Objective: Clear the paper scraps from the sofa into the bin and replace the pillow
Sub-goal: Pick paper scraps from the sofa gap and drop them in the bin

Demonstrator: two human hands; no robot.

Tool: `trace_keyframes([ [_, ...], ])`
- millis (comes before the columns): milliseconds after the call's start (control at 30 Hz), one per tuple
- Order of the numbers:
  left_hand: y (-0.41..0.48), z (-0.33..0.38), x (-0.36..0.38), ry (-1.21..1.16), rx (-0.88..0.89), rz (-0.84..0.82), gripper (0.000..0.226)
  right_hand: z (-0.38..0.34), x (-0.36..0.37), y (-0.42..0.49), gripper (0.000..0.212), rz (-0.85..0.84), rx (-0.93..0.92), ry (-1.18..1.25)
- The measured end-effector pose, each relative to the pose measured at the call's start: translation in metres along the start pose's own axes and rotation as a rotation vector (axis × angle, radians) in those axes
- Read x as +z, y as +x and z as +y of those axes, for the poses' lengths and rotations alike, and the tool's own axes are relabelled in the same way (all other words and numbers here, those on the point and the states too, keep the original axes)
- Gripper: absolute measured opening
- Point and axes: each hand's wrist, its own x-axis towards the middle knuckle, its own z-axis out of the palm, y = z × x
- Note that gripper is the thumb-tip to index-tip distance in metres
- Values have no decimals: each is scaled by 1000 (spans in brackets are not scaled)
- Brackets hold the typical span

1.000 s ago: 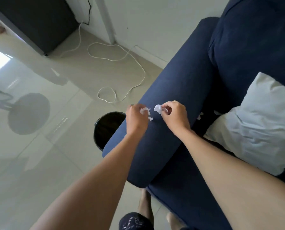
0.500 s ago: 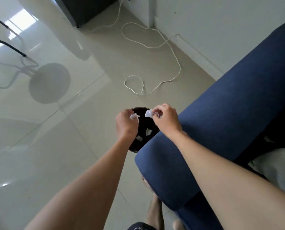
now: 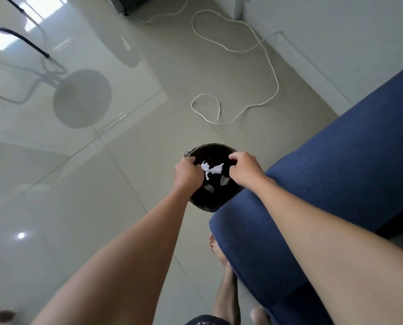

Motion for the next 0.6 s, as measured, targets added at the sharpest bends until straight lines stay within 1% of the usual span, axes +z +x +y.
trace_keyframes([
  [100,-14,10,-1,84,24,-8,42,6,-13,-11,47,31,-10,-10],
  [200,-36,30,1,180,104,-2,39,12,-32,-26,44,105,-44,-71],
  [333,-72,66,18,316,247,22,41,30,-66,-56,55,211,-84,-126],
  [467,-116,102,47,413,403,36,48,68,-108,-90,50,325,-88,-200],
  [600,-166,125,87,539,529,81,52,127,-139,-136,52,375,-34,-190],
])
